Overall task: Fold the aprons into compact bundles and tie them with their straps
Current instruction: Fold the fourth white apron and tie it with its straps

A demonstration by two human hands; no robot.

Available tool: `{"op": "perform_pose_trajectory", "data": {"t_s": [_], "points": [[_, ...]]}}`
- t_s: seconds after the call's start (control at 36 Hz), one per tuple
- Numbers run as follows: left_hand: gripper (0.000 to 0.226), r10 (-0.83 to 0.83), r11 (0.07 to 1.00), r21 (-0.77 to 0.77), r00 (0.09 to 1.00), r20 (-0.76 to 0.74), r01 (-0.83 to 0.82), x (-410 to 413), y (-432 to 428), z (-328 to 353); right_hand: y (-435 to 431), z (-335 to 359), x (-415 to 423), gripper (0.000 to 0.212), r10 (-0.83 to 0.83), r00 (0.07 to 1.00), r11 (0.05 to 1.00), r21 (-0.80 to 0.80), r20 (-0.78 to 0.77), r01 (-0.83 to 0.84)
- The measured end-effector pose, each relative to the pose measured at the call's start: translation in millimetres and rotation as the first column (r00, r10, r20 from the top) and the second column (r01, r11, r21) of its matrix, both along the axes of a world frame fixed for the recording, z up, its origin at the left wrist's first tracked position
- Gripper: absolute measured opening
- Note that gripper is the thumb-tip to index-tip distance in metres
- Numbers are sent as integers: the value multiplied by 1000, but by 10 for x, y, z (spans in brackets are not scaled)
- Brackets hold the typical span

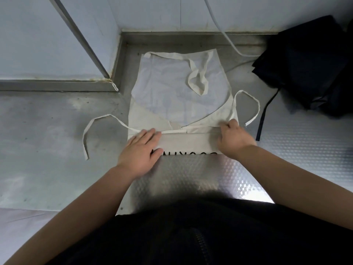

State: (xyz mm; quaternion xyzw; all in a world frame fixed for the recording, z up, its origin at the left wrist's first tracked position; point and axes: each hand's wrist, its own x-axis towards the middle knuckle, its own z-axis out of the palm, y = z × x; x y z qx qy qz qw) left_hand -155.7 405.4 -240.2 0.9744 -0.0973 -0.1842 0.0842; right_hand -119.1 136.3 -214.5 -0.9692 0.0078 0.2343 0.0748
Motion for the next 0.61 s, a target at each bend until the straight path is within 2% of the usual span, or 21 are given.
{"op": "perform_pose_trajectory", "data": {"t_s": [0.11, 0.22, 0.31, 0.33, 0.39, 0.44, 0.47, 0.53, 0.61], "points": [[82, 9, 1000, 12, 1000, 4, -9, -19, -17, -4, -121, -25, -65, 43, -79, 996, 992, -90, 50, 83], [86, 33, 999, -5, 999, 16, -32, -68, -36, -40, -228, -28, -94, 68, -278, 959, 946, -158, 49, 282], [89, 21, 1000, -9, 1000, 14, -21, -76, -35, -35, -231, -18, -140, 75, -328, 935, 932, -114, 137, 344], [90, 12, 1000, -9, 1000, 9, -12, -78, -26, -29, -217, -6, -164, 70, -273, 939, 952, -79, 207, 294], [93, 3, 1000, -22, 1000, -2, -3, -89, 1, -27, -177, 13, -196, 59, -41, 959, 999, -17, 281, 48], [99, 1, 999, -38, 1000, 13, -1, -97, 28, -20, -118, -1, -227, 58, 245, 943, 967, 11, 227, -254], [102, 0, 999, -41, 1000, 26, 1, -89, 40, -14, -88, -18, -239, 61, 331, 928, 940, 22, 174, -340], [107, -18, 1000, -22, 1000, 18, 18, -70, 53, 13, -57, -50, -248, 66, 365, 926, 929, 32, 91, -369], [107, -55, 998, -23, 998, 38, 56, -25, 104, 40, -56, -29, -201, 59, 396, 914, 918, -24, 88, -396]]}}
